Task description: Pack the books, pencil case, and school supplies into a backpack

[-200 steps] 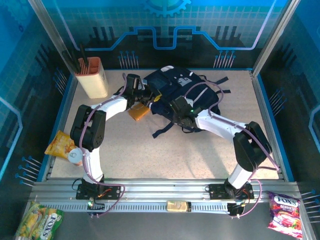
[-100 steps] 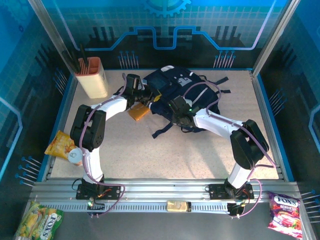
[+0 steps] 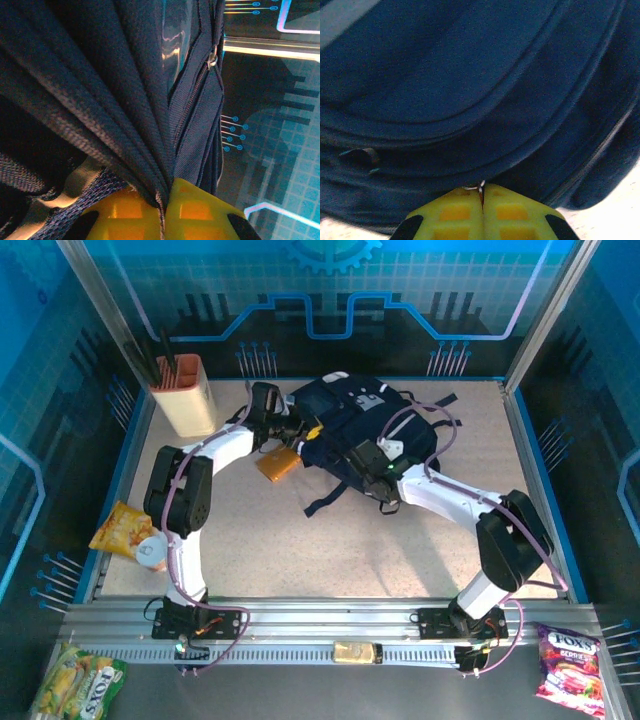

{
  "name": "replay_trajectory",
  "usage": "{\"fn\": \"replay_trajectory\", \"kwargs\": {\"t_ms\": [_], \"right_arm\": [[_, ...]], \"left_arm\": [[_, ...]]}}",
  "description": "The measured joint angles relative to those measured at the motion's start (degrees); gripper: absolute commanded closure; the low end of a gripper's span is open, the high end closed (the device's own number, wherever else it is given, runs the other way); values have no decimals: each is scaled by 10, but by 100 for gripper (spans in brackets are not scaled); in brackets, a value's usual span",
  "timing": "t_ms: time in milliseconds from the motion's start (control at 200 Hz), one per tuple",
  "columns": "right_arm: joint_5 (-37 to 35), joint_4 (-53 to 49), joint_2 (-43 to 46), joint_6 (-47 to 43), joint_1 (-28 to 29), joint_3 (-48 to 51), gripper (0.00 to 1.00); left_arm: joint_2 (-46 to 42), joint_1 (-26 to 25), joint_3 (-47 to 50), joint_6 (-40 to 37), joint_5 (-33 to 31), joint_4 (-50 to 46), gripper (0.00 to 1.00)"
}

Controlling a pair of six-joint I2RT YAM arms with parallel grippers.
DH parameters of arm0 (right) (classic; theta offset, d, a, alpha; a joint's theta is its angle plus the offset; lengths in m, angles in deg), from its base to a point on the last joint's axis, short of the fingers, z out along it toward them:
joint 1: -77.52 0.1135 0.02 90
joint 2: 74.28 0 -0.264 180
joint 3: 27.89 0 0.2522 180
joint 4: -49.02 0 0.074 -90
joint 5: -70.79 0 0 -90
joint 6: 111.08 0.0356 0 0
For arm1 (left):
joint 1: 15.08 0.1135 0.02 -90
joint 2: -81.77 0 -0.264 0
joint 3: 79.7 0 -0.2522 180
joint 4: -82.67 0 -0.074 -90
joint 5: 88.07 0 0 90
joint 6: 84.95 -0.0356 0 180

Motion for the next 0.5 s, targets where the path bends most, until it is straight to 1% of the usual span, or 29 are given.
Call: {"fn": "replay_trajectory", "kwargs": {"t_ms": [45, 120, 200, 235, 375, 500], "right_arm": [[-7, 1, 3, -21, -7, 1, 100], [-8, 11, 3, -63, -15, 1, 100], [-6, 16, -1, -116, -15, -7, 100], [-3, 17, -6, -138, -14, -17, 100], [24, 31, -40, -212, 3, -61, 100], [74, 71, -69, -251, 30, -95, 100]], "left_arm": [[4, 2, -11, -12, 0, -10, 89], [5, 5, -17, -29, -1, -18, 77], [4, 12, -14, -49, -2, -18, 63], [2, 18, -8, -53, -4, -14, 58], [-31, 50, 49, -56, -16, 10, 50], [-83, 65, 109, -57, -28, 20, 47]]}}
